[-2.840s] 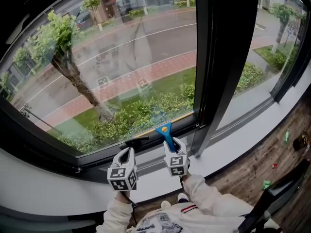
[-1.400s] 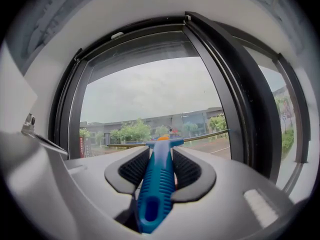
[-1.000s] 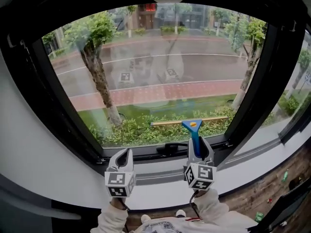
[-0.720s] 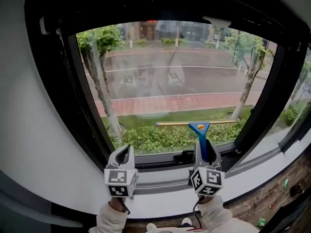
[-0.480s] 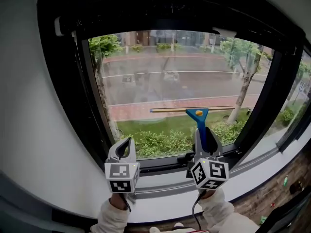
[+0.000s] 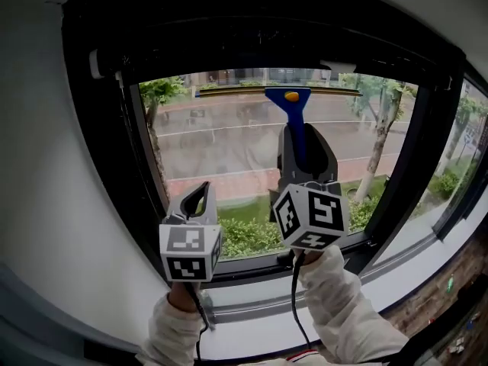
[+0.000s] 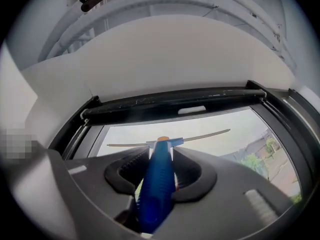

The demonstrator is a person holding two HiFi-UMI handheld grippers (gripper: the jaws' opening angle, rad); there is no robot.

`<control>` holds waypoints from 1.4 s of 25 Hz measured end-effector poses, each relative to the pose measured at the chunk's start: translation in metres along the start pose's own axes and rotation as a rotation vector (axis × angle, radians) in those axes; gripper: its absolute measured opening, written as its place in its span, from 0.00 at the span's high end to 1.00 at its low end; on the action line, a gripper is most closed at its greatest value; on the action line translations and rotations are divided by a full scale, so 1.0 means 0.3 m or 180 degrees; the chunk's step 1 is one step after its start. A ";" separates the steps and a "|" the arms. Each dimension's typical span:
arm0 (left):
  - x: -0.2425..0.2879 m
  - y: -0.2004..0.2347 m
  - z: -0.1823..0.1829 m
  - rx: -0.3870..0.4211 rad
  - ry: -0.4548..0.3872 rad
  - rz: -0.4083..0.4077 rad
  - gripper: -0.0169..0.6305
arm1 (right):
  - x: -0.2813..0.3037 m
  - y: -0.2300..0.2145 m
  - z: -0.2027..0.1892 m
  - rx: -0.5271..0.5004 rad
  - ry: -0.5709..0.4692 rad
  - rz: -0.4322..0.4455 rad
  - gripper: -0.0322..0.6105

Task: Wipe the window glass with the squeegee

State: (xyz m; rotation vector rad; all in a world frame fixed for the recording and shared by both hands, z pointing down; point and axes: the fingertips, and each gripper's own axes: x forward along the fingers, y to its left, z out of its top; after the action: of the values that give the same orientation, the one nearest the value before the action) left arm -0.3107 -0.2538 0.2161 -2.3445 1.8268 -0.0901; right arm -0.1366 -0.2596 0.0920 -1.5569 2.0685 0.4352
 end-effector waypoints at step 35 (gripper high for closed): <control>0.040 0.063 -0.023 -0.0091 0.0107 0.0002 0.97 | 0.162 0.084 -0.057 -0.0085 0.0004 0.0184 0.72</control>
State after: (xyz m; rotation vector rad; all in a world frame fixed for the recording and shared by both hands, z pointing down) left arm -0.3268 -0.2705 0.2191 -2.3756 1.8564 -0.1043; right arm -0.1744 -0.2998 0.0771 -1.5158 2.1213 0.4848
